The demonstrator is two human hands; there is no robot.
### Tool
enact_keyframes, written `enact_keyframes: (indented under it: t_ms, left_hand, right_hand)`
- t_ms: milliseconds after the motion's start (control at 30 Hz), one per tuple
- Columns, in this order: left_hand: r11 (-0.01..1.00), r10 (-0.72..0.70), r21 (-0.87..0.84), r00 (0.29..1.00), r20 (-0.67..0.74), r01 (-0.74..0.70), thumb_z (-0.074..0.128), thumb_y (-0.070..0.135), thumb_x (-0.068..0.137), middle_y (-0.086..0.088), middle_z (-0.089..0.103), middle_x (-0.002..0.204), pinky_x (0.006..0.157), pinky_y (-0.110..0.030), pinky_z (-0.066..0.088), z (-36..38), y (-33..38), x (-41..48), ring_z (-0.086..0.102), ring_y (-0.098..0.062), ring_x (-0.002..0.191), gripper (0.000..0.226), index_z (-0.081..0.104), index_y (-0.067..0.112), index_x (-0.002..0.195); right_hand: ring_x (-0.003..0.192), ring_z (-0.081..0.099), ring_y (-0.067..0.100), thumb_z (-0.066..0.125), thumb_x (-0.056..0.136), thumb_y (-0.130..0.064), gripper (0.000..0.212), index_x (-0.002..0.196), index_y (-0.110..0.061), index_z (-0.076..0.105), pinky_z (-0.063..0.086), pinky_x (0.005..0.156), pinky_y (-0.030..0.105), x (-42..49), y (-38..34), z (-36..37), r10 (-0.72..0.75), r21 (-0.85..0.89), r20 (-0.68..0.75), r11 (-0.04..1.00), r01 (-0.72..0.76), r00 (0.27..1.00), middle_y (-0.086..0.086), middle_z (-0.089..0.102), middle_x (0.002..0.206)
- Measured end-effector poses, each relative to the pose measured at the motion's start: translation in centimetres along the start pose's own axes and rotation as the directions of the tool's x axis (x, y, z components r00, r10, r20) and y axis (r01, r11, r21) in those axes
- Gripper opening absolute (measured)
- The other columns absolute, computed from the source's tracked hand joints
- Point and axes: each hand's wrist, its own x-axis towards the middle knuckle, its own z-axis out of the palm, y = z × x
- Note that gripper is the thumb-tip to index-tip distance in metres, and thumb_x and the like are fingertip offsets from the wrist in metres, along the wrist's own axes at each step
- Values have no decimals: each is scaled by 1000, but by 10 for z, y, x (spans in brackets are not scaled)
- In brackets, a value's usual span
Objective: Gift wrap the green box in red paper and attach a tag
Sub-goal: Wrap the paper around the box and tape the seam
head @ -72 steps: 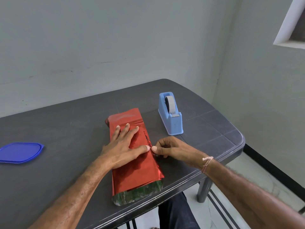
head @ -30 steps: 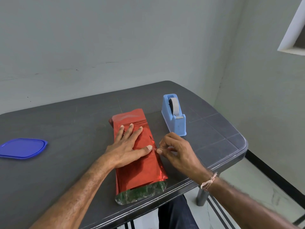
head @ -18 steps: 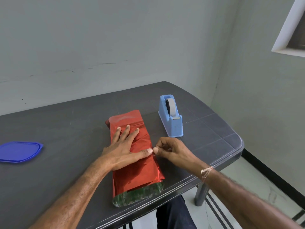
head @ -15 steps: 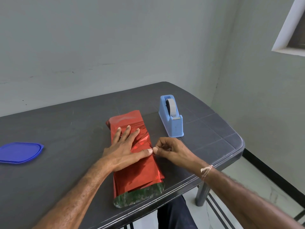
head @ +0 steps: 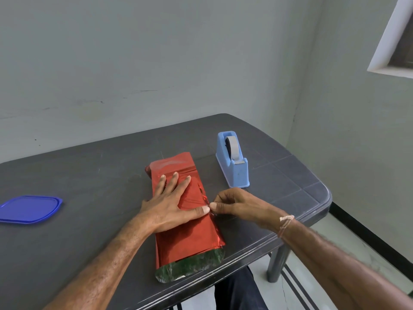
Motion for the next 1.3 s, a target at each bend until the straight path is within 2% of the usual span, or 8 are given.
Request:
enact_keyframes:
  t_ms: [167, 367, 533, 700, 833, 1000, 1167, 1300]
  left_hand:
    - [999, 5, 44, 1000, 16, -6, 22, 112, 42, 18, -30, 164, 118, -73, 13, -2, -1, 1, -32, -15, 151, 133, -14, 54, 155]
    - [1000, 1, 26, 1000, 22, -1, 23, 113, 40, 19, -32, 162, 119, -72, 12, -1, -1, 1, -34, -15, 150, 135, -16, 54, 154]
    - [1000, 13, 4, 1000, 12, -13, 31, 109, 49, 18, -32, 163, 124, -63, 9, 2, -1, 1, -36, -15, 148, 130, -14, 51, 156]
    - [1000, 19, 13, 1000, 2, -19, 34, 105, 56, 18, -32, 163, 124, -62, 11, 3, -1, 2, -36, -15, 148, 125, -14, 50, 157]
    - [999, 28, 17, 1000, 8, -28, 31, 109, 50, 19, -32, 162, 124, -62, 12, 3, -3, 2, -36, -14, 148, 129, -15, 51, 156]
    - [999, 50, -10, 998, 33, -49, 33, 110, 45, 21, -31, 162, 125, -61, 9, 0, -9, 2, -36, -12, 148, 132, -14, 54, 155]
    - [998, 53, -19, 998, 39, -53, 34, 109, 46, 22, -31, 162, 125, -61, 8, 0, -9, 2, -37, -11, 147, 131, -14, 55, 155]
    - [998, 57, -7, 997, 48, -57, 34, 109, 47, 22, -33, 161, 125, -61, 8, -1, -9, 1, -37, -12, 147, 130, -15, 54, 155]
  right_hand:
    - [87, 64, 3, 71, 95, -35, 19, 86, -20, 75, 46, 87, 24, 7, -5, -6, 115, 13, 88, 993, -116, 989, -6, 73, 86]
    - [96, 63, 10, 71, 96, -29, 17, 98, -13, 77, 48, 105, 41, 19, -5, -5, 170, -77, 130, 984, -161, 977, 3, 74, 98]
    - [89, 60, 14, 70, 97, -24, 11, 88, -23, 76, 53, 98, 46, 25, 3, 3, 101, -99, 143, 991, -87, 985, 4, 70, 92]
    - [72, 58, 1, 71, 97, -19, 20, 79, -29, 71, 49, 76, 23, 25, 5, 9, 47, -127, 107, 991, -33, 993, -9, 67, 78]
    - [80, 62, 5, 78, 90, -34, 12, 83, -29, 68, 57, 80, 32, 28, 4, 10, 6, -322, 28, 947, 4, 1000, -10, 69, 87]
    - [92, 57, 12, 78, 80, -56, 36, 91, -32, 55, 53, 79, 38, 28, 10, 16, -106, -611, -83, 791, 34, 991, -9, 58, 105]
    - [84, 55, 7, 84, 79, -46, 37, 95, -26, 57, 50, 76, 26, 19, 12, 6, -101, -449, -57, 891, 65, 993, -3, 63, 104]
    - [93, 61, 11, 81, 74, -61, 45, 97, -30, 57, 52, 80, 33, 22, 9, 16, -98, -563, -105, 826, 22, 990, -9, 65, 105]
